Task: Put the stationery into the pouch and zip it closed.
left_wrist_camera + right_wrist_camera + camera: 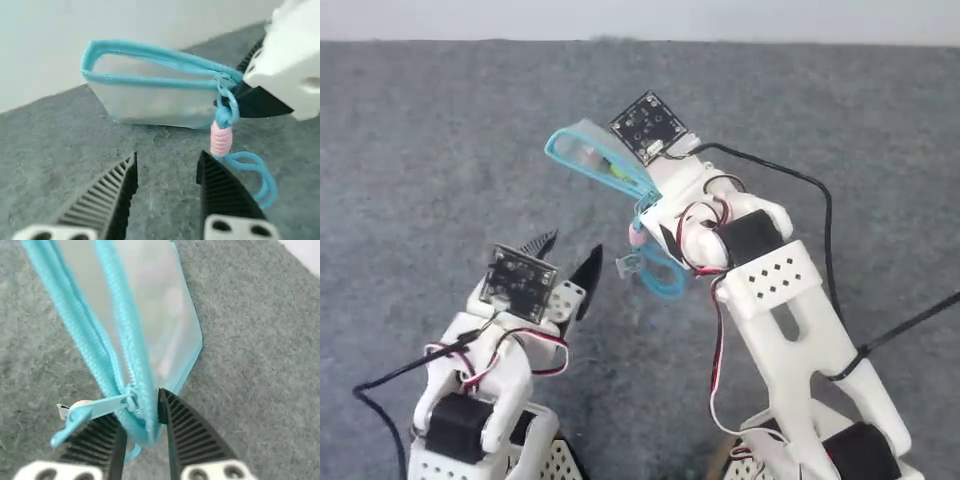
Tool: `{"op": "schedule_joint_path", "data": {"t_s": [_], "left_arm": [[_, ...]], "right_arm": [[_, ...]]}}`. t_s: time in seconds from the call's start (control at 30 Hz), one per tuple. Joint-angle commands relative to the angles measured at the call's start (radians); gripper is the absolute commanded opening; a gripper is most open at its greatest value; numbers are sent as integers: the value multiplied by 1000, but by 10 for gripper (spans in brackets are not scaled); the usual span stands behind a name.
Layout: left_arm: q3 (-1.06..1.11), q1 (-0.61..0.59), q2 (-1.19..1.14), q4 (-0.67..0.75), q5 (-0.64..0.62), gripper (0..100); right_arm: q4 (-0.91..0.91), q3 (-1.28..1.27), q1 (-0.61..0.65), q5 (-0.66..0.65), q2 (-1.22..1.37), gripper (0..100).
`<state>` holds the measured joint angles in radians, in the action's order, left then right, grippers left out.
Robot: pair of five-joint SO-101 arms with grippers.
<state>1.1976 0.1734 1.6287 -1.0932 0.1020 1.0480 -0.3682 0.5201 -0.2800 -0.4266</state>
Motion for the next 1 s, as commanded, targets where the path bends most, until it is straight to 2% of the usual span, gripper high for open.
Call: {"op": "schedule_joint_path", "data": {"t_s": [0.0, 0.2, 0.3, 0.73, 0.97], "left_arm": [[22, 20, -14, 64, 14, 239], [140, 21, -94, 229, 14, 268], [143, 21, -141, 259, 12, 268], [147, 21, -385, 473, 12, 267], [145, 12, -511, 575, 18, 181]], "right_arm": [[18, 60, -10, 20, -10, 7], [62, 58, 67, 57, -15, 7], [67, 44, 94, 57, -18, 7], [59, -26, 102, 54, -18, 7], [27, -83, 97, 52, -18, 7]]}}
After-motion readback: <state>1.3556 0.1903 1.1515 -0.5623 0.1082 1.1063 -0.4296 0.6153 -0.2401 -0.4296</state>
